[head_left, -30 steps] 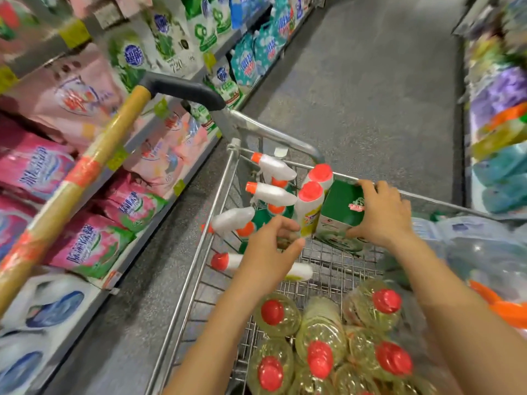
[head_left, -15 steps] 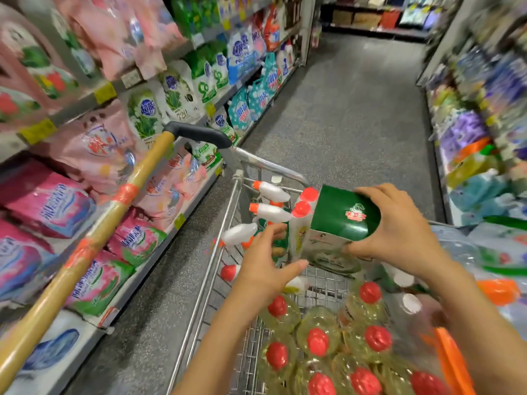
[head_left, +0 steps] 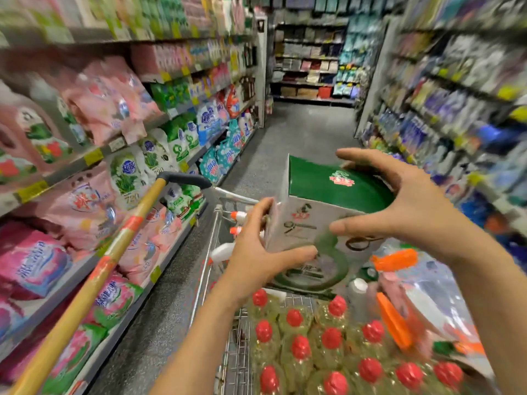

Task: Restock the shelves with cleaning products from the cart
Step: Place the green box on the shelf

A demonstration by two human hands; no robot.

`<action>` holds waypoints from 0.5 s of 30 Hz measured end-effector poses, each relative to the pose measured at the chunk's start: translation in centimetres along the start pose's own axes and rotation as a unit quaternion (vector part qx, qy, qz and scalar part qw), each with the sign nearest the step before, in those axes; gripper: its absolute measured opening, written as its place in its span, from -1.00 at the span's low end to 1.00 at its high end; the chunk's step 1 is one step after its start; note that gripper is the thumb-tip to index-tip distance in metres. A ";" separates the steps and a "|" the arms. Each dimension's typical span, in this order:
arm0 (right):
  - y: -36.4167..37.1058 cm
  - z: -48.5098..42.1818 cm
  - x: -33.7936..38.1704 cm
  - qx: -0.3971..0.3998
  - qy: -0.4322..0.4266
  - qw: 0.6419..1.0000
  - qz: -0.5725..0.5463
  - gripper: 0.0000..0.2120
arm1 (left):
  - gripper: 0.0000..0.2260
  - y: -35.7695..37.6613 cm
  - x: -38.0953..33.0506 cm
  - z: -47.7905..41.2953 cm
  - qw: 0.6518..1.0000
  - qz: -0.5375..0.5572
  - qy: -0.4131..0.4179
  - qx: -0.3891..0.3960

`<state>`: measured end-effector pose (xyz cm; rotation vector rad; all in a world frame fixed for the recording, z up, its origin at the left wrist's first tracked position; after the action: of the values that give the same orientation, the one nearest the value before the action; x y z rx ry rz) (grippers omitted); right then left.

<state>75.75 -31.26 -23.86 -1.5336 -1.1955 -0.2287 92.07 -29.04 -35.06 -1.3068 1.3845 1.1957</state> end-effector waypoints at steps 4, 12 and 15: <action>-2.3 6.2 -1.6 -0.107 0.055 0.983 -0.137 -0.03 | -0.18 3.2 -1.0 2.6 0.999 0.029 0.009 0.017; -2.6 20.2 -3.0 -0.195 0.117 0.948 -0.224 -0.21 | -0.30 12.5 -2.0 6.8 0.977 0.150 -0.045 0.143; -5.6 24.9 -2.4 -0.274 0.131 0.927 -0.220 -0.23 | -0.37 17.0 -2.7 9.1 0.963 0.173 -0.056 0.197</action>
<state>59.43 -12.83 -30.96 -1.6076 -1.3077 -1.1128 75.16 -19.76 -32.53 -0.7284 1.7088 1.1200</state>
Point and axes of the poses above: each hand's wrist, its own z-axis away from the middle knuckle, its own y-axis out of the palm, x = y × z, the point moved 9 cm from there along -z, towards the middle knuckle, and after that the axes turned 7 degrees about z, right-handed, at the moved point
